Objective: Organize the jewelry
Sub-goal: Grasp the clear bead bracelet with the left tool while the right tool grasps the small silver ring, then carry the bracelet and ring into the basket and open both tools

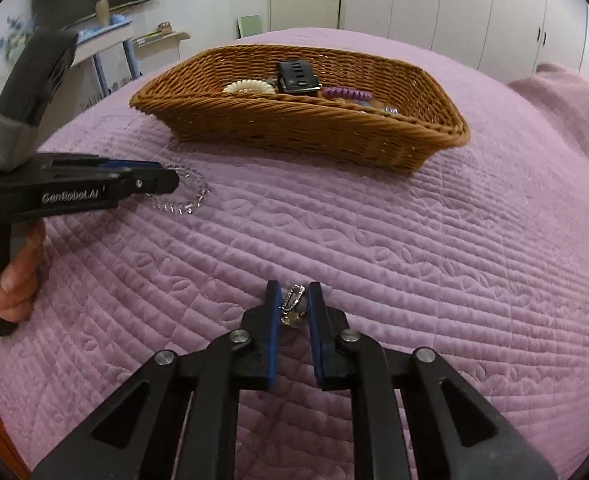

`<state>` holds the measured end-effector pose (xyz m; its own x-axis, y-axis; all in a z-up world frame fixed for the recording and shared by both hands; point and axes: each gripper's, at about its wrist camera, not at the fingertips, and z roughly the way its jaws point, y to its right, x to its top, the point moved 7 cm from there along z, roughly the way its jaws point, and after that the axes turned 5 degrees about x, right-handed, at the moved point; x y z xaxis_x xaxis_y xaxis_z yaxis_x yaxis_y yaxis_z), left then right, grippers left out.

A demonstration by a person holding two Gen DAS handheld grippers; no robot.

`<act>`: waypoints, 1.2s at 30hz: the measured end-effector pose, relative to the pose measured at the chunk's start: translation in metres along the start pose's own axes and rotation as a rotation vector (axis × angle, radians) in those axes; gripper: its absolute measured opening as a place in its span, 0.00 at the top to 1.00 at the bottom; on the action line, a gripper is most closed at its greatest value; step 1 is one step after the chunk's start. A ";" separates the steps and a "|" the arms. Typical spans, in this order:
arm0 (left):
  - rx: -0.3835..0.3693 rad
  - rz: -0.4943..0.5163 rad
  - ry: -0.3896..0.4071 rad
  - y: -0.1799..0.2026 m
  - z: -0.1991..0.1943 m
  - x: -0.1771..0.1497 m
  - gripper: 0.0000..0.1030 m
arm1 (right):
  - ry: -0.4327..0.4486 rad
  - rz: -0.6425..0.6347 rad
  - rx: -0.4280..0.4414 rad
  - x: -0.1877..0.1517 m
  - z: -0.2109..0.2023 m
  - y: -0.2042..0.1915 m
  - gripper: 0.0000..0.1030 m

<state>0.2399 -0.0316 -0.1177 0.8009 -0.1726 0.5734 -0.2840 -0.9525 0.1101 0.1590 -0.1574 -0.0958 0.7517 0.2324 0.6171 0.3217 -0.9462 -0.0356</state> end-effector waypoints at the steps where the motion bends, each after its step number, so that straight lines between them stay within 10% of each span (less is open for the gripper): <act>1: -0.006 -0.003 0.000 -0.001 -0.001 0.000 0.94 | 0.001 -0.008 -0.003 0.000 0.000 -0.001 0.85; 36: -0.285 0.016 0.283 0.019 -0.108 0.018 0.93 | 0.106 -0.011 0.165 0.007 -0.048 -0.022 0.86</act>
<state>0.1921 -0.0259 -0.0176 0.6300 -0.0727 0.7732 -0.4616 -0.8357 0.2975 0.1299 -0.1461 -0.0530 0.6853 0.2096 0.6975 0.4263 -0.8919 -0.1509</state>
